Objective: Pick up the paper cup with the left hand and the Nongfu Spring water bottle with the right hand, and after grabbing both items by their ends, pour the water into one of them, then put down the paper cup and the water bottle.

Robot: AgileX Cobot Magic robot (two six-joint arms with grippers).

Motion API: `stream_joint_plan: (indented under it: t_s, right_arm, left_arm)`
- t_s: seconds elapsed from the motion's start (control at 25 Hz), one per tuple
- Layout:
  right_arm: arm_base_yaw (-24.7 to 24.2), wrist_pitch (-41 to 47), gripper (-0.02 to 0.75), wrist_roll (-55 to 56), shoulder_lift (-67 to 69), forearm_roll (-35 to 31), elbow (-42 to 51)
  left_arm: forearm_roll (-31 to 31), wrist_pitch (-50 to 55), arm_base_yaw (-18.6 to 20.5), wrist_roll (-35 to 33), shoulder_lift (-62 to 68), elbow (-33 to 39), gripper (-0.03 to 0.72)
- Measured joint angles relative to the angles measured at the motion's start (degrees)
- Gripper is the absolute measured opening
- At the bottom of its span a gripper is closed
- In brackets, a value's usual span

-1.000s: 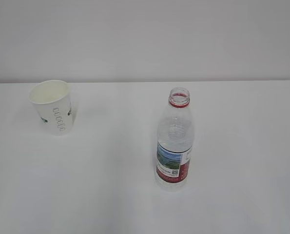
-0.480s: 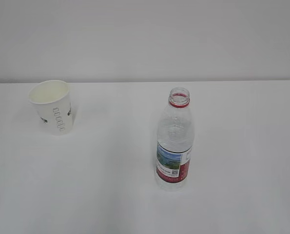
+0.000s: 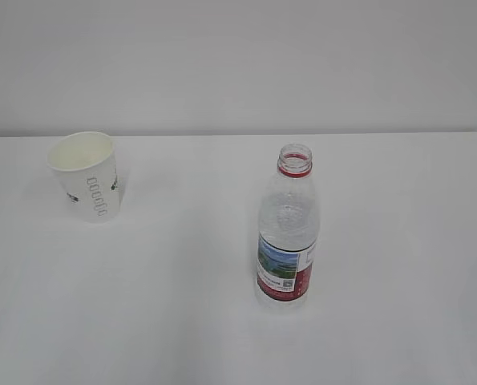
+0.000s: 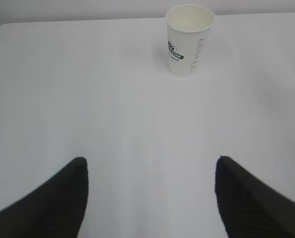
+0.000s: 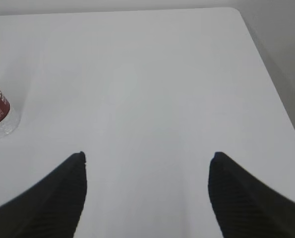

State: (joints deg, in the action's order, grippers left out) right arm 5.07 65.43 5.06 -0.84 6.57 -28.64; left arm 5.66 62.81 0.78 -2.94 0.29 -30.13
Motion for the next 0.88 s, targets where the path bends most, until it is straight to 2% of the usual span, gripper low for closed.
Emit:
stream_joint_plan:
  t_s: [0.12, 0.88]
  right_arm:
    - [0.00, 0.00, 0.556, 0.00, 0.00, 0.00, 0.00]
    - [0.00, -0.14, 0.566, 0.00, 0.00, 0.00, -0.52]
  left_arm:
    - [0.00, 0.00, 0.00, 0.00, 0.00, 0.00, 0.579]
    - [0.00, -0.52, 0.00, 0.00, 0.00, -0.11, 0.579]
